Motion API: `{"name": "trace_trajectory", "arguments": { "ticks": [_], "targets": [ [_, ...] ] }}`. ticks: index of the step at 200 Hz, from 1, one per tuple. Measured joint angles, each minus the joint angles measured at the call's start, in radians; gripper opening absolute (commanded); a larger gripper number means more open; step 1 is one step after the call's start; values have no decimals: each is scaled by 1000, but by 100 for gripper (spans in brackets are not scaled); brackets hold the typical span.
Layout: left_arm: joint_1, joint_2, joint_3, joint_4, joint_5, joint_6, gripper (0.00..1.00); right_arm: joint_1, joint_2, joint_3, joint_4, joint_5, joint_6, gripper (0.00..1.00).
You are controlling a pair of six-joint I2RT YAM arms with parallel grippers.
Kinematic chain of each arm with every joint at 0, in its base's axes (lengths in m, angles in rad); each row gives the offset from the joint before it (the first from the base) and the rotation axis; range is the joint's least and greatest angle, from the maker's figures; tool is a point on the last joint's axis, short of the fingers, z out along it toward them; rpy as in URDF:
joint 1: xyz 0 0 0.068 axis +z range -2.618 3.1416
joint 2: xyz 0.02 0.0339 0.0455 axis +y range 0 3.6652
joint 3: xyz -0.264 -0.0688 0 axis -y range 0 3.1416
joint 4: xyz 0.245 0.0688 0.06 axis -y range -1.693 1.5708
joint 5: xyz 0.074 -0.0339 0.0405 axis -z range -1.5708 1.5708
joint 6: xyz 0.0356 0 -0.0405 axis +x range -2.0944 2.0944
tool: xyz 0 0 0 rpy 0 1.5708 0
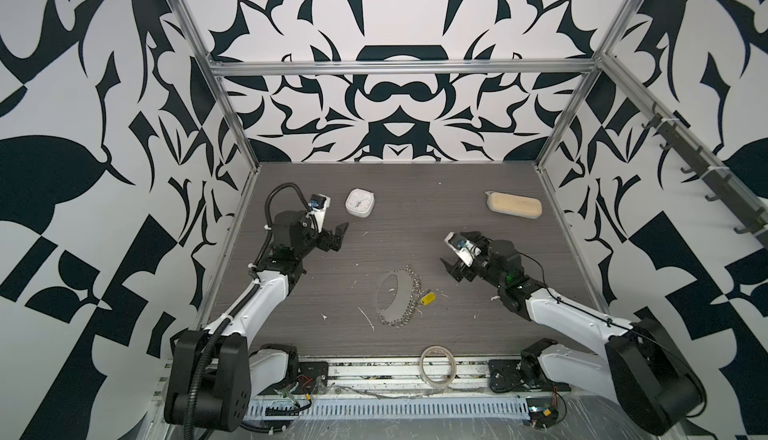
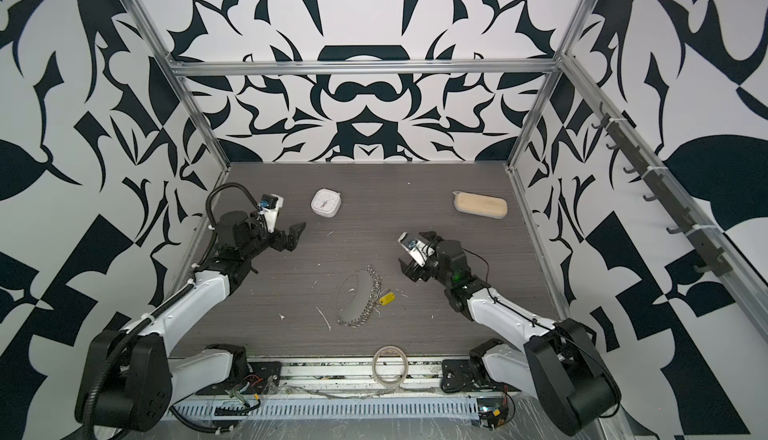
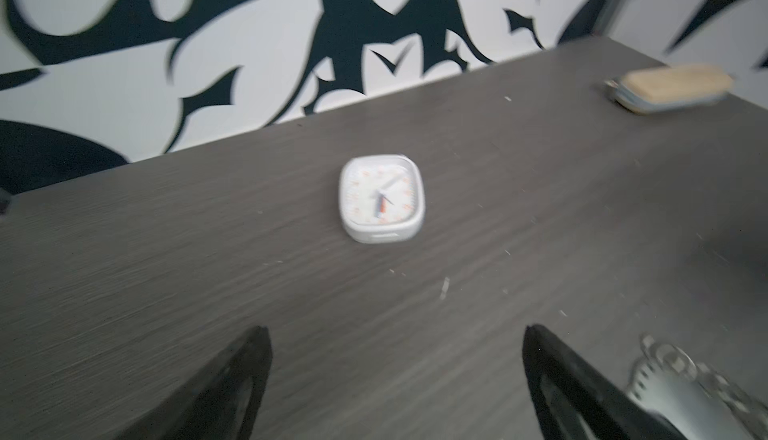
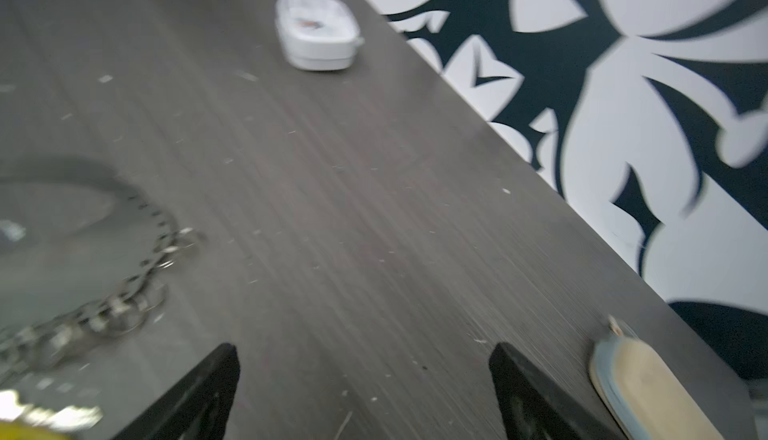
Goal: Remove the keys from the keyring
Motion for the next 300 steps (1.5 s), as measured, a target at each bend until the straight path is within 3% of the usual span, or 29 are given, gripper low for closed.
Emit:
{"name": "trace_trajectory", "arguments": {
  "ticks": [22,37,62,106,136,168,300],
  "targets": [
    [-35,-29,-3,-137,74,74,97,85,-29,63,-201,-10,-142,93],
    [-40,-50,-8,-198,119,112,94,116,-47,97,-312,-19,-214,80],
    [-59,-69,-14,-261,169,166,92,163,-56,134,-438,-31,-268,72],
    [-76,-69,-37,-312,237,229,87,307,-8,136,-478,-49,-287,59],
    [-81,-52,-37,-318,248,249,86,353,64,136,-489,-49,-301,52],
    [-85,-42,-37,-322,250,262,86,388,118,137,-481,-42,-312,37],
    [-97,-27,-37,-341,246,268,78,399,317,203,-404,-18,-322,26]
  ]
}}
